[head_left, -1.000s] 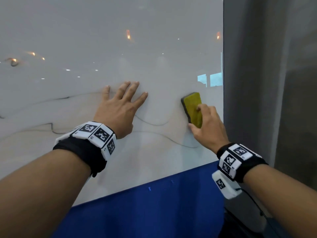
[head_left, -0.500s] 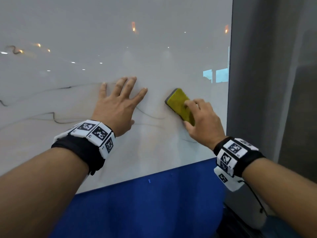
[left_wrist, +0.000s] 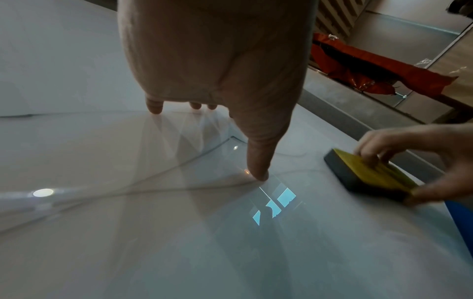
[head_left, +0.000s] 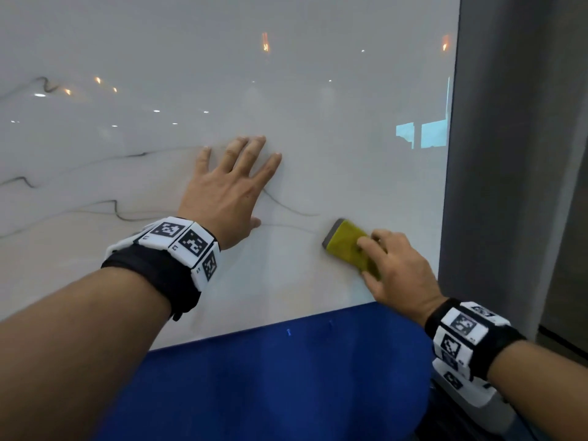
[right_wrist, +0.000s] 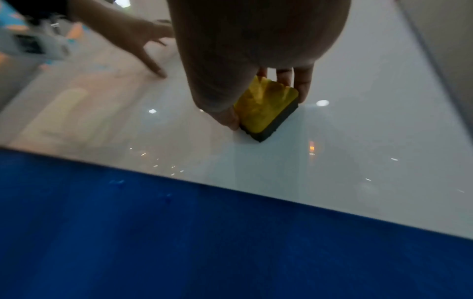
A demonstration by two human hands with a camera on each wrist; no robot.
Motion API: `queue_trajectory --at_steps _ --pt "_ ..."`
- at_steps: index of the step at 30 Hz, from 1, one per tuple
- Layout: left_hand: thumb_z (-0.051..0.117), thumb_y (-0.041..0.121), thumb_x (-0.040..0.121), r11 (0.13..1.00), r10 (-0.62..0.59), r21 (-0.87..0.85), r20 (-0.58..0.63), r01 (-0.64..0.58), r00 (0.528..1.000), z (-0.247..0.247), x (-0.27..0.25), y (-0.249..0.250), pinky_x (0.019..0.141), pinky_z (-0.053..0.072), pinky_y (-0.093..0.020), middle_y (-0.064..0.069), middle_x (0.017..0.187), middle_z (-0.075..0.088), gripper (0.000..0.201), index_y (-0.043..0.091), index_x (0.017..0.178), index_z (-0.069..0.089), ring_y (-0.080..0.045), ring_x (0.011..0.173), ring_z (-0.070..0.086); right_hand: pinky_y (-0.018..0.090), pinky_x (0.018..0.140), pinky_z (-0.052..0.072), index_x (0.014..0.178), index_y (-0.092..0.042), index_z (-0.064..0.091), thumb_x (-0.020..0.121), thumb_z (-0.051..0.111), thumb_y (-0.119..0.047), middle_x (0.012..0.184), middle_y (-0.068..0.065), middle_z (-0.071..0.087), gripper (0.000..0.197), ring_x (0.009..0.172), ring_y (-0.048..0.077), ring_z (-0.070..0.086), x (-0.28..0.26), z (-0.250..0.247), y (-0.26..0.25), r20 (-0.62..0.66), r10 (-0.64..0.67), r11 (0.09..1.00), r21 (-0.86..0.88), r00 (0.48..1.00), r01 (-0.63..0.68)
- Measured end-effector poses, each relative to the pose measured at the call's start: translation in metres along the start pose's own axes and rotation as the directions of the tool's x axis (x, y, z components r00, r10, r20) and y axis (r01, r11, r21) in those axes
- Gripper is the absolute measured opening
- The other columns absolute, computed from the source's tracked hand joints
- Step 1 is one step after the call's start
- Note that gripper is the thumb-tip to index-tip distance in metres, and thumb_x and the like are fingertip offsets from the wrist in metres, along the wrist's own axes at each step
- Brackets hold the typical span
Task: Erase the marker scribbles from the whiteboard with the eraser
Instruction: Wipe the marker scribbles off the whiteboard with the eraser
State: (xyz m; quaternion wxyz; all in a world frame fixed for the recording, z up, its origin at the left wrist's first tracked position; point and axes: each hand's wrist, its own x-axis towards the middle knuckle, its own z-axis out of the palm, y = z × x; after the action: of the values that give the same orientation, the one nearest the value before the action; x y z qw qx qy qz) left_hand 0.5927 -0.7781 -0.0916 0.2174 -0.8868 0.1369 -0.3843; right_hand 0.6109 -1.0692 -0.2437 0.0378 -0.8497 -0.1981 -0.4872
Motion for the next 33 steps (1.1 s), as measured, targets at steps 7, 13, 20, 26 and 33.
queue_trajectory --at_steps 7,13,20,26,33 --pt "0.074 0.057 0.072 0.997 -0.058 -0.053 -0.051 0.055 0.997 0.008 -0.01 -0.001 0.115 0.017 -0.062 -0.005 0.163 -0.002 0.111 0.036 0.155 0.004 -0.025 0.15 0.002 0.034 0.061 0.05 0.123 -0.019 0.058 0.072 0.08 -0.022 0.114 0.008 0.056 0.055 0.093 0.031 0.054 0.067 -0.027 -0.006 -0.076 0.029 0.999 0.03 0.997 -0.027" --pt "0.08 0.064 0.058 0.996 -0.071 -0.052 -0.095 0.067 0.993 0.021 -0.024 -0.012 0.114 0.019 -0.062 -0.007 0.162 0.012 0.122 0.032 0.155 0.014 -0.027 0.149 0.012 0.041 0.064 0.053 0.121 -0.022 0.053 0.071 0.073 -0.018 0.116 0.01 0.059 0.054 0.089 0.033 0.055 0.047 0.003 -0.06 -0.012 -0.189 0.981 0.049 0.982 0.189" --pt "0.073 0.075 0.057 0.989 -0.144 -0.042 -0.099 0.14 0.985 0.032 -0.039 -0.034 0.115 0.012 -0.062 -0.003 0.164 0.001 0.134 0.024 0.156 -0.001 -0.02 0.15 0.001 0.037 0.067 0.053 0.121 -0.022 0.063 0.072 0.075 -0.018 0.116 0.005 0.06 0.051 0.095 0.032 0.053 0.123 -0.033 -0.056 -0.201 -0.021 0.998 0.055 0.979 0.033" --pt "0.073 0.077 0.052 0.987 -0.155 -0.053 -0.109 0.15 0.982 0.042 -0.058 -0.062 0.114 0.014 -0.064 -0.004 0.163 0.006 0.138 0.02 0.156 0.002 -0.02 0.149 0.001 0.042 0.069 0.053 0.12 -0.022 0.057 0.068 0.071 -0.017 0.117 0.009 0.061 0.054 0.091 0.033 0.056 0.074 0.005 -0.108 -0.037 -0.303 0.953 0.019 0.952 0.304" --pt "0.071 0.076 0.059 0.984 -0.179 -0.035 -0.096 0.176 0.979 0.035 -0.058 -0.075 0.113 0.011 -0.064 -0.004 0.163 0.003 0.133 0.023 0.156 -0.001 -0.021 0.149 0.0 0.032 0.068 0.051 0.121 -0.024 0.065 0.071 0.077 -0.019 0.115 0.002 0.061 0.052 0.098 0.028 0.053 0.155 -0.035 -0.1 -0.243 0.005 0.999 0.043 0.97 0.006"
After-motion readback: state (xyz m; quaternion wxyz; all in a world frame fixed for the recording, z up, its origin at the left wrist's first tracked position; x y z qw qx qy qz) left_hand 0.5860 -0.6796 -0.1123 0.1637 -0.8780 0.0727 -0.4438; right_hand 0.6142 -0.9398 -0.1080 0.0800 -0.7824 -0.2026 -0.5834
